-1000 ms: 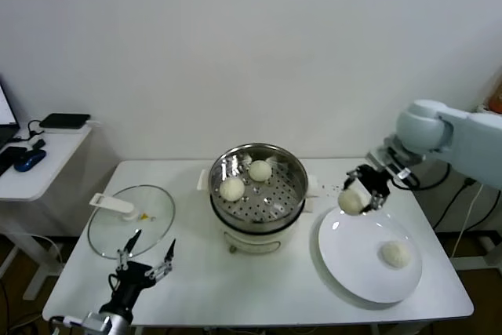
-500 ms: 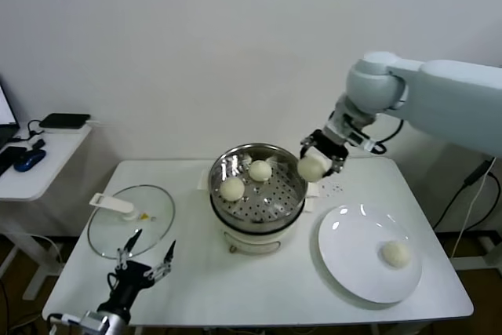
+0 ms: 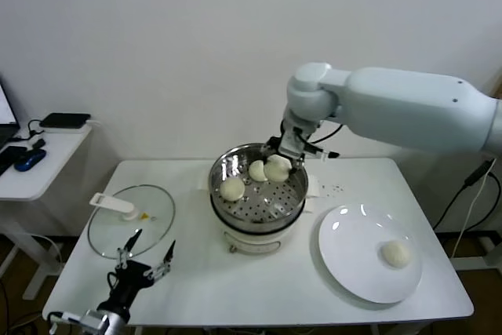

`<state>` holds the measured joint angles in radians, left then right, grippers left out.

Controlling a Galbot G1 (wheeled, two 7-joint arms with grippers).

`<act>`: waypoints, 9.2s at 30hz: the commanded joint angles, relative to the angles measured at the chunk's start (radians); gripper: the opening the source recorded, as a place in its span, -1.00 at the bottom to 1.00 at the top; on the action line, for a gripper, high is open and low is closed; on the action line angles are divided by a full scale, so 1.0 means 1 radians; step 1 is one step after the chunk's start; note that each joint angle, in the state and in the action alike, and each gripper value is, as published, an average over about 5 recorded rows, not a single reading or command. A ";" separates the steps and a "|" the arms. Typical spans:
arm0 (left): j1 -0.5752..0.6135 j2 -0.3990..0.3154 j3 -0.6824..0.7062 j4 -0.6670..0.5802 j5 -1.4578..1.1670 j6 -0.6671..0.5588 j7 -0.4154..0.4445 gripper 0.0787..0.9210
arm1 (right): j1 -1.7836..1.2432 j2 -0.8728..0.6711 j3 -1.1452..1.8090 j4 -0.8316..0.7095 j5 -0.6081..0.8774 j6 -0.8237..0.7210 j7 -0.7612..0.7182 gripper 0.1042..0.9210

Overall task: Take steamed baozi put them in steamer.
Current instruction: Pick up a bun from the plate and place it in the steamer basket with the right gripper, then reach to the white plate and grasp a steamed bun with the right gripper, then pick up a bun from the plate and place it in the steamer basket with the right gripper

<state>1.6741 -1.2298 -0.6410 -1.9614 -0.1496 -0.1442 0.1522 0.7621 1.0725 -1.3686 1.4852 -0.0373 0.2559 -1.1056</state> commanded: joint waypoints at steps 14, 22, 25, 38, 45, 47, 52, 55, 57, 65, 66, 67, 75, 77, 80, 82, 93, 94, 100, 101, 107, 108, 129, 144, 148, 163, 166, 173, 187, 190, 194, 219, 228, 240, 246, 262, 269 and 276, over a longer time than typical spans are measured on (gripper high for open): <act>-0.008 0.002 0.004 0.012 -0.002 0.008 -0.001 0.77 | -0.227 0.091 0.057 -0.008 -0.228 0.090 0.007 0.41; -0.010 0.001 0.006 0.014 -0.002 0.010 -0.001 0.77 | -0.244 0.086 0.058 0.000 -0.226 0.089 0.010 0.40; -0.011 0.000 0.006 0.014 -0.001 0.012 -0.001 0.77 | -0.247 0.086 0.059 -0.002 -0.225 0.089 0.010 0.40; -0.010 -0.004 0.008 0.014 0.000 0.012 -0.001 0.77 | -0.257 0.096 0.062 -0.005 -0.220 0.099 0.014 0.43; -0.009 -0.006 0.008 0.016 -0.001 0.011 -0.002 0.77 | -0.258 0.091 0.062 -0.010 -0.214 0.106 0.017 0.52; -0.009 -0.007 0.008 0.017 -0.002 0.012 -0.002 0.77 | -0.258 0.090 0.062 -0.010 -0.210 0.110 0.020 0.55; -0.009 -0.009 0.008 0.018 -0.002 0.012 -0.003 0.77 | -0.258 0.094 0.073 -0.022 -0.204 0.146 0.015 0.73; -0.010 -0.011 0.009 0.016 -0.001 0.013 -0.003 0.77 | -0.256 0.096 0.087 -0.031 -0.198 0.176 0.007 0.76; -0.010 -0.012 0.009 0.015 -0.001 0.014 -0.003 0.77 | -0.247 0.093 0.093 -0.034 -0.187 0.193 0.000 0.76; -0.013 -0.017 0.013 0.015 0.000 0.016 -0.004 0.77 | -0.172 0.056 0.083 -0.038 -0.105 0.250 -0.031 0.76; -0.014 -0.018 0.014 0.015 0.000 0.016 -0.004 0.77 | -0.161 0.050 0.081 -0.036 -0.097 0.256 -0.033 0.76; -0.014 -0.019 0.014 0.015 0.001 0.016 -0.004 0.77 | -0.149 0.042 0.079 -0.034 -0.089 0.263 -0.036 0.76; -0.021 -0.023 0.020 0.013 -0.001 0.017 -0.005 0.77 | 0.001 -0.058 0.048 -0.006 0.011 0.248 -0.046 0.76; -0.023 -0.023 0.022 0.012 -0.001 0.017 -0.005 0.77 | 0.045 -0.090 0.021 -0.002 0.057 0.210 -0.046 0.76; -0.027 -0.024 0.024 0.008 -0.002 0.018 -0.005 0.77 | 0.113 -0.156 -0.057 0.005 0.173 0.101 -0.040 0.76; -0.030 -0.025 0.025 0.004 -0.004 0.018 -0.005 0.77 | 0.162 -0.212 -0.134 0.013 0.291 0.002 -0.032 0.76; -0.036 -0.004 0.059 -0.013 -0.046 0.012 -0.020 0.77 | 0.203 -0.542 -0.335 0.033 0.580 -0.363 0.020 0.76; -0.033 0.001 0.062 -0.013 -0.053 0.009 -0.025 0.77 | 0.188 -0.570 -0.333 0.036 0.577 -0.378 0.027 0.76; -0.012 0.027 0.051 -0.009 -0.065 -0.007 -0.027 0.77 | 0.023 -0.699 -0.223 0.021 0.463 -0.426 0.059 0.76; -0.009 0.030 0.048 -0.008 -0.065 -0.009 -0.029 0.77 | -0.019 -0.715 -0.190 0.014 0.436 -0.429 0.063 0.76; 0.009 0.036 0.036 -0.007 -0.059 -0.009 -0.064 0.77 | -0.300 -0.771 0.017 0.007 0.325 -0.453 0.076 0.76; 0.012 0.036 0.036 -0.008 -0.057 -0.008 -0.067 0.77 | -0.343 -0.775 0.053 0.008 0.311 -0.459 0.079 0.76; 0.045 0.004 0.045 -0.013 -0.038 0.002 -0.065 0.77 | -0.692 -0.706 0.274 -0.110 0.173 -0.491 0.088 0.76; 0.047 -0.002 0.046 -0.005 -0.035 -0.005 -0.060 0.77 | -0.691 -0.628 0.273 -0.158 0.160 -0.510 0.145 0.76; 0.050 -0.001 0.044 -0.004 -0.036 -0.006 -0.060 0.77 | -0.696 -0.613 0.272 -0.168 0.157 -0.511 0.145 0.76; 0.048 -0.004 0.044 0.001 -0.036 -0.007 -0.059 0.77 | -0.708 -0.609 0.279 -0.178 0.154 -0.511 0.119 0.76; 0.048 -0.005 0.045 0.002 -0.036 -0.007 -0.059 0.77 | -0.709 -0.611 0.279 -0.179 0.153 -0.511 0.119 0.74; 0.046 -0.004 0.043 -0.001 -0.037 -0.009 -0.059 0.77 | -0.708 -0.615 0.285 -0.182 0.154 -0.509 0.118 0.47; 0.038 -0.016 0.045 0.000 -0.033 -0.011 -0.058 0.77 | -0.399 -0.628 0.084 -0.113 0.268 -0.507 0.100 0.41; 0.037 -0.019 0.045 -0.003 -0.032 -0.011 -0.057 0.77 | -0.256 -0.617 -0.006 -0.095 0.340 -0.506 0.093 0.41; 0.038 -0.017 0.044 -0.005 -0.030 -0.011 -0.056 0.77 | -0.044 -0.575 -0.149 -0.084 0.451 -0.505 0.086 0.41; 0.017 -0.031 0.043 -0.014 -0.008 -0.015 -0.057 0.77 | 0.204 -0.083 -0.353 -0.147 0.842 -0.557 0.119 0.41; 0.016 -0.040 0.044 -0.023 -0.003 -0.012 -0.056 0.77 | 0.059 -0.020 -0.270 -0.178 0.801 -0.599 0.157 0.41; 0.015 -0.056 0.041 -0.016 0.003 -0.011 -0.055 0.77 | -0.052 0.031 -0.218 -0.282 0.746 -0.600 0.163 0.41; 0.013 -0.056 0.041 -0.013 0.002 -0.010 -0.055 0.77 | -0.083 0.040 -0.204 -0.312 0.726 -0.597 0.162 0.41; 0.023 -0.055 0.043 -0.006 0.002 -0.014 -0.055 0.77 | -0.129 0.042 -0.189 -0.327 0.682 -0.594 0.163 0.41; 0.023 -0.057 0.043 -0.002 0.002 -0.015 -0.055 0.77 | -0.145 0.048 -0.182 -0.336 0.679 -0.595 0.168 0.41; 0.021 -0.057 0.045 0.000 0.002 -0.015 -0.055 0.77 | -0.155 0.050 -0.179 -0.337 0.676 -0.594 0.171 0.41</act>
<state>1.6957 -1.2864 -0.5972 -1.9621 -0.1478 -0.1590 0.0969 0.6206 1.1197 -1.5522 1.1528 0.6463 -0.3387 -0.9366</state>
